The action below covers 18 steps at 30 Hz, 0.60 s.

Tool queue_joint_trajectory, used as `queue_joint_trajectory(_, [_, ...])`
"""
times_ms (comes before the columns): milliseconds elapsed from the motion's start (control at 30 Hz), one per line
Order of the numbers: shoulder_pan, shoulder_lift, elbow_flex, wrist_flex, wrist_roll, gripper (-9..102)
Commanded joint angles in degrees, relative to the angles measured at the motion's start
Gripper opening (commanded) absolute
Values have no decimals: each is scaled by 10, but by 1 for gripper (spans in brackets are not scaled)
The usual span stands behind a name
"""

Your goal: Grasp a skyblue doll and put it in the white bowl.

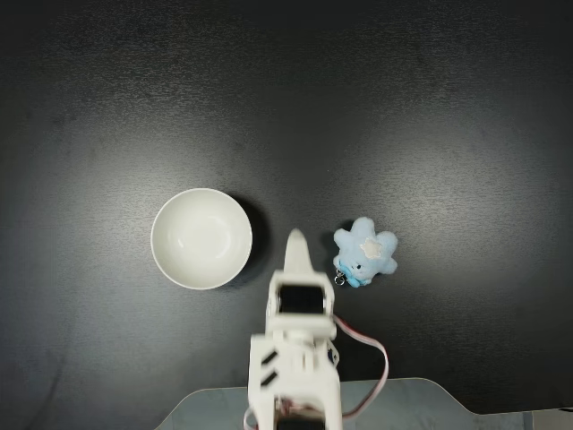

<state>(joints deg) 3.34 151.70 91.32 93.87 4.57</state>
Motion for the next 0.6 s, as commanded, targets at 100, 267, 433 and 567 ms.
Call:
queue_joint_trajectory(100, [56,-106,-252,69,-111,0])
queue_joint_trajectory(267, [205,-189,-316,70,-202,0])
queue_joint_trajectory(433, [332,-248,-316,71,-279,0])
queue_joint_trajectory(567, [395,-301,-314,73,-333,0])
